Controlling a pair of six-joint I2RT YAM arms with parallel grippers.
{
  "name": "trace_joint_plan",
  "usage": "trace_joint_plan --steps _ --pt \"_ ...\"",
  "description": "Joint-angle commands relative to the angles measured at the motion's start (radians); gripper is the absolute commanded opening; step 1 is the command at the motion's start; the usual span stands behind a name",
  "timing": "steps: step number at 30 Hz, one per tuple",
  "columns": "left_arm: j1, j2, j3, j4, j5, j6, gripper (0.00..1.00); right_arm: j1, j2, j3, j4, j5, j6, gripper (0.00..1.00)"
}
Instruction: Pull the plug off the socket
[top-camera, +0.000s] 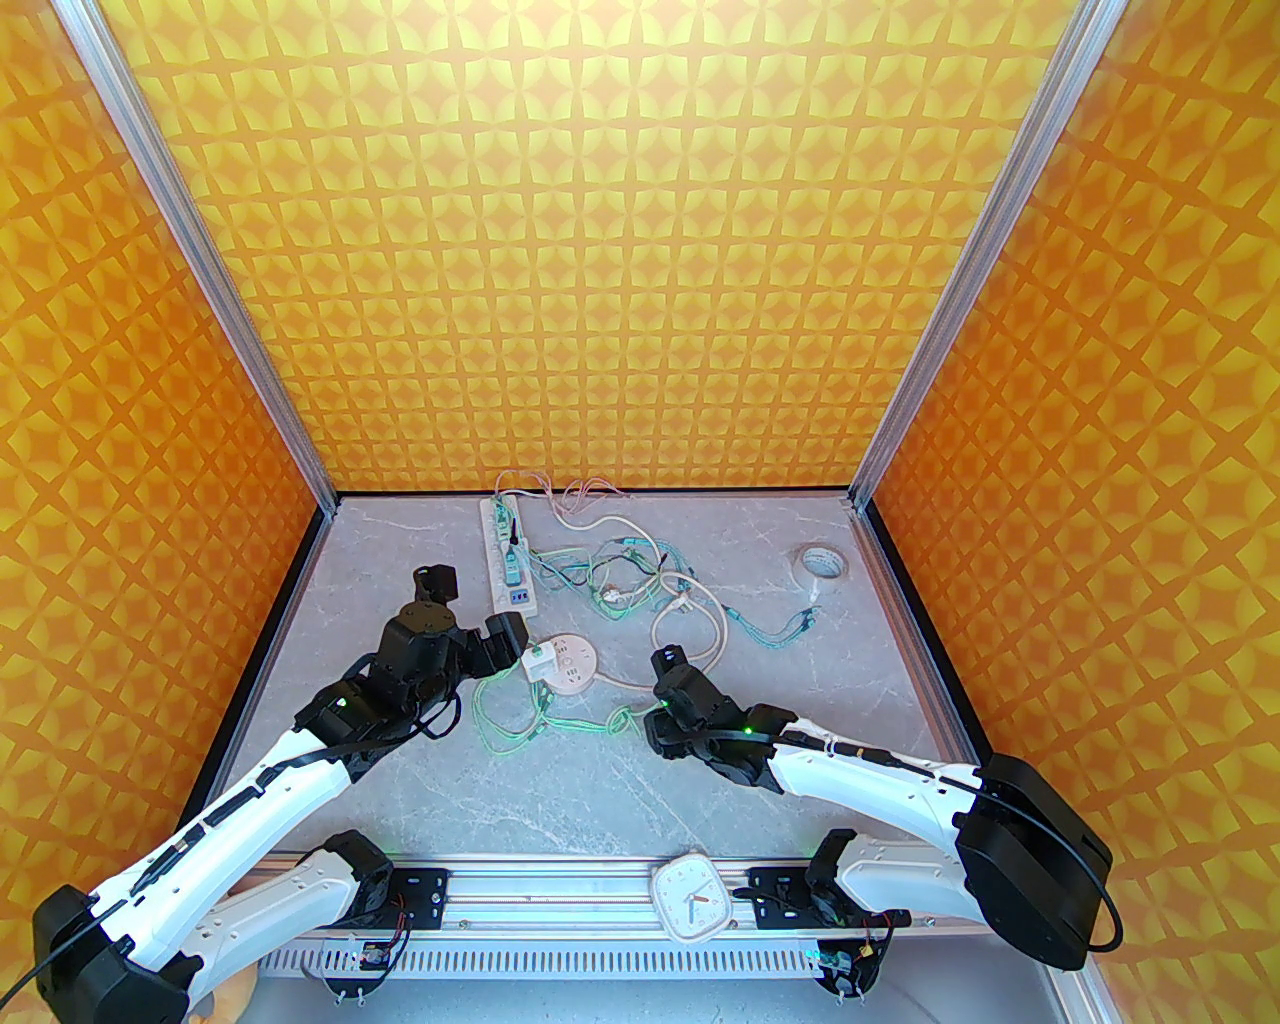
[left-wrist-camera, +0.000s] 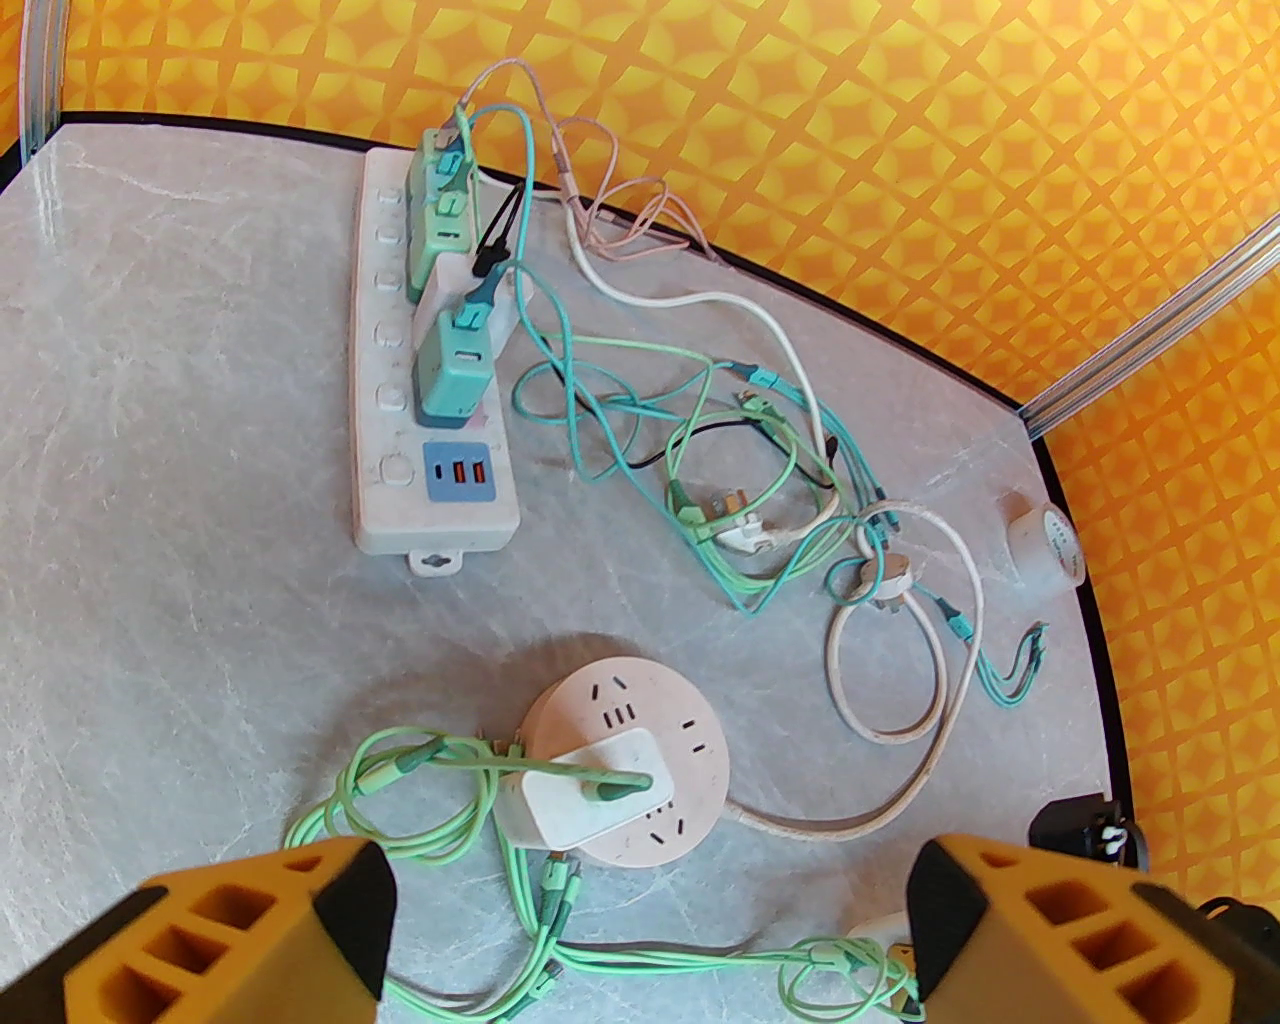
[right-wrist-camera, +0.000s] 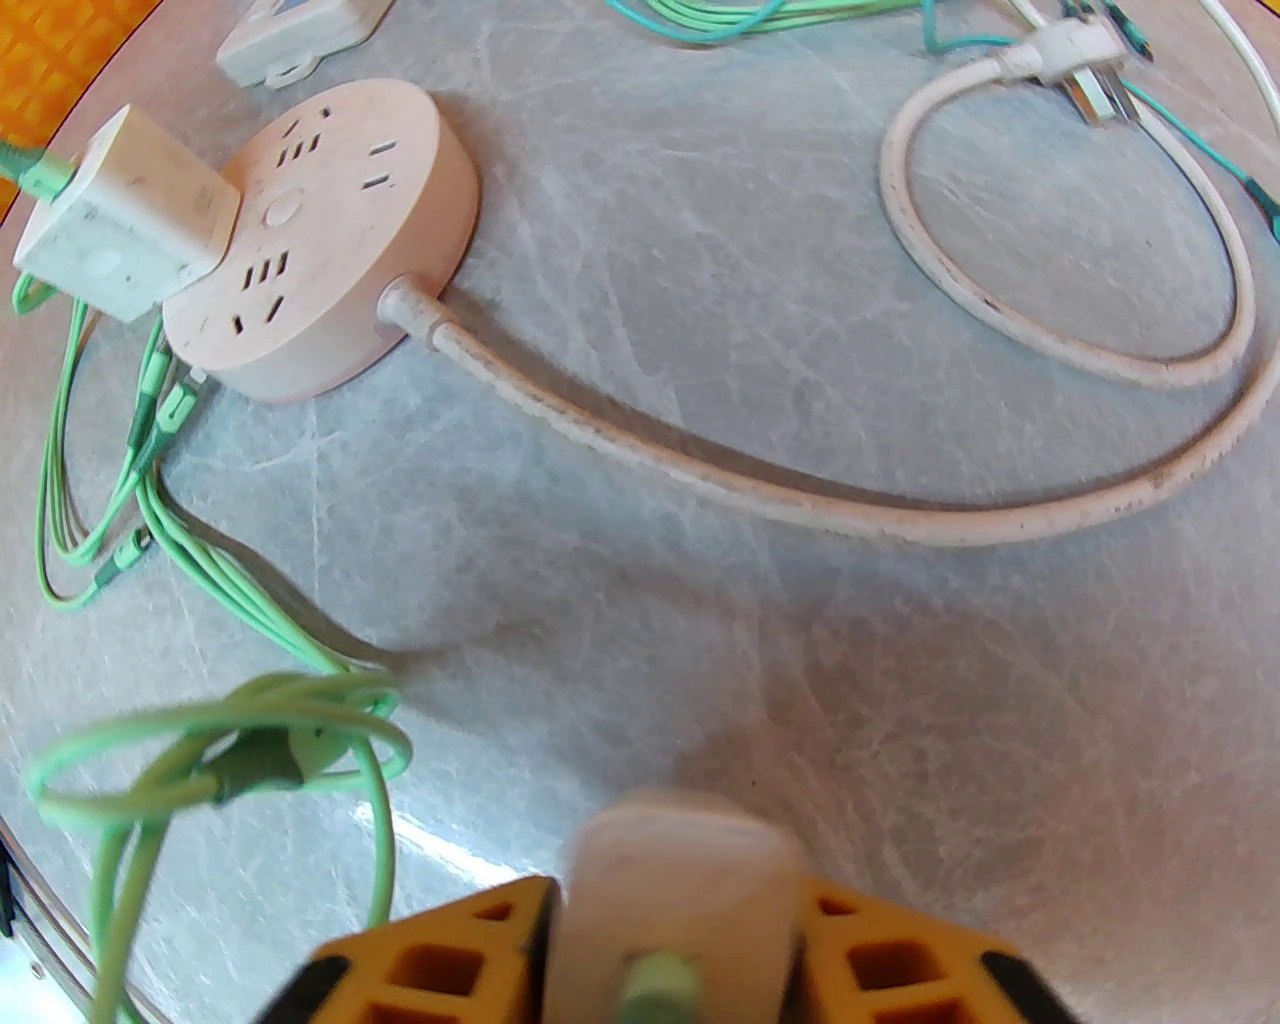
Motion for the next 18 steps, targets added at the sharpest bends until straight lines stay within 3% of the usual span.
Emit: trace_joint_plan --steps 1,12,18 --pt "-0.003 -0.014 -0.012 -0.001 0.000 0.014 0.89 -0.006 -0.045 -0.009 -0.008 0.009 0.000 0.55" --pt "-0.003 -0.006 -0.009 0.001 0.000 0.014 0.89 -0.005 -0.084 0.000 -0.037 0.010 -0.022 0.58" --pt "-0.003 -0.003 -0.012 0.005 -0.001 0.017 0.97 -0.008 -0.040 0.041 -0.028 0.077 -0.029 0.62"
